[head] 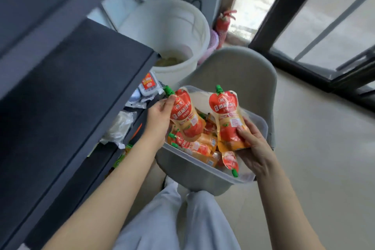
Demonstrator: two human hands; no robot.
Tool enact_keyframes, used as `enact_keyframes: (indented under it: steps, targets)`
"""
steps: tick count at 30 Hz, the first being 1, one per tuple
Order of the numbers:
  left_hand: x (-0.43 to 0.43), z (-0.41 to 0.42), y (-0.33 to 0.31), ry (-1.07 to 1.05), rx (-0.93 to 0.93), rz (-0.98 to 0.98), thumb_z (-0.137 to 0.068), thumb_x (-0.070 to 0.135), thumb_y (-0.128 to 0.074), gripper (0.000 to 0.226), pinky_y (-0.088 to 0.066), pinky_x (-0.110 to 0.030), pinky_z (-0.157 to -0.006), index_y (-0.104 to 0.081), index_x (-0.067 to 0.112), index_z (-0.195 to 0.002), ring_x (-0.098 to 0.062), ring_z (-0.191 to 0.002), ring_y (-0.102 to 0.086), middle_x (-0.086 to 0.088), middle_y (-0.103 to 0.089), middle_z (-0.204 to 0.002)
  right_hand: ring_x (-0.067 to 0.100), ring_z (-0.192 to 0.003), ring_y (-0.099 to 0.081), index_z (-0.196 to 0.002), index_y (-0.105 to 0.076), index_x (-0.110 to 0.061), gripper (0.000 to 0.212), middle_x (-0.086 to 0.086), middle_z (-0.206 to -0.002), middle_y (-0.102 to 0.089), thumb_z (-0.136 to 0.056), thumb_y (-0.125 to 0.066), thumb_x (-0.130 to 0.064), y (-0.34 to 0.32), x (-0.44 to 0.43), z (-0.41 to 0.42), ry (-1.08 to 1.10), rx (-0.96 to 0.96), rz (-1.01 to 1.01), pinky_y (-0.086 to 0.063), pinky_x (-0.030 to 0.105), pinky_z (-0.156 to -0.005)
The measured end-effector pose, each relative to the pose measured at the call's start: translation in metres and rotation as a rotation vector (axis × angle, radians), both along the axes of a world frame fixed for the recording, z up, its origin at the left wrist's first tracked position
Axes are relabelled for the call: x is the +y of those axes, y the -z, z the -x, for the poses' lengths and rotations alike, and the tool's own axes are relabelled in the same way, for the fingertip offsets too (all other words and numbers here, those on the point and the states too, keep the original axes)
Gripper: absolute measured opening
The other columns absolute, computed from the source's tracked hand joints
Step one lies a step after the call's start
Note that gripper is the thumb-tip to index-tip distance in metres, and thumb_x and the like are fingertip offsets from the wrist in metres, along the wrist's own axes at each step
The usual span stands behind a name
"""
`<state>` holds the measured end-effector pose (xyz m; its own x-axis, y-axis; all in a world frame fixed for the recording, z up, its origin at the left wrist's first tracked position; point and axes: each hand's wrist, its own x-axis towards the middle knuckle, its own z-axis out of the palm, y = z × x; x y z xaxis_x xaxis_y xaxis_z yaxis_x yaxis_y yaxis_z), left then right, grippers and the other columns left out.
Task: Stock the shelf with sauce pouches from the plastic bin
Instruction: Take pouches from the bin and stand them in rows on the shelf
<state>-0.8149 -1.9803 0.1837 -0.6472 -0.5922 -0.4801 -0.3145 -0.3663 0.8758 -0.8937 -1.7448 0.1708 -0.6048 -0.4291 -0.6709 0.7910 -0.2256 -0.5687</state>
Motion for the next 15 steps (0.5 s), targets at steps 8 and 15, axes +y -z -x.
enact_keyframes:
  steps: [8, 15]
  targets:
    - [-0.001, -0.064, -0.118, -0.364, 0.216, 0.012, -0.069, 0.057, -0.071, 0.043, -0.053, -0.051, -0.091, -0.064, 0.021, -0.091, -0.026, -0.1, -0.069, -0.007, -0.074, -0.1, 0.033, -0.097, -0.068, -0.134, -0.047, -0.019, 0.058, 0.017, -0.114, -0.067, -0.081, -0.068, -0.006, -0.111, -0.05, 0.009, -0.419, 0.298, 0.159, -0.058, 0.043, -0.075]
    - [0.002, -0.167, -0.188, -0.539, 0.378, 0.075, -0.093, 0.036, -0.057, 0.032, -0.049, -0.053, -0.097, -0.059, 0.012, -0.113, -0.027, -0.108, -0.066, -0.013, -0.069, -0.115, 0.031, -0.095, -0.068, -0.136, -0.046, -0.012, 0.067, 0.018, -0.113, -0.067, -0.075, -0.07, 0.002, -0.179, -0.113, -0.037, -0.748, 0.458, 0.361, -0.059, 0.039, -0.074]
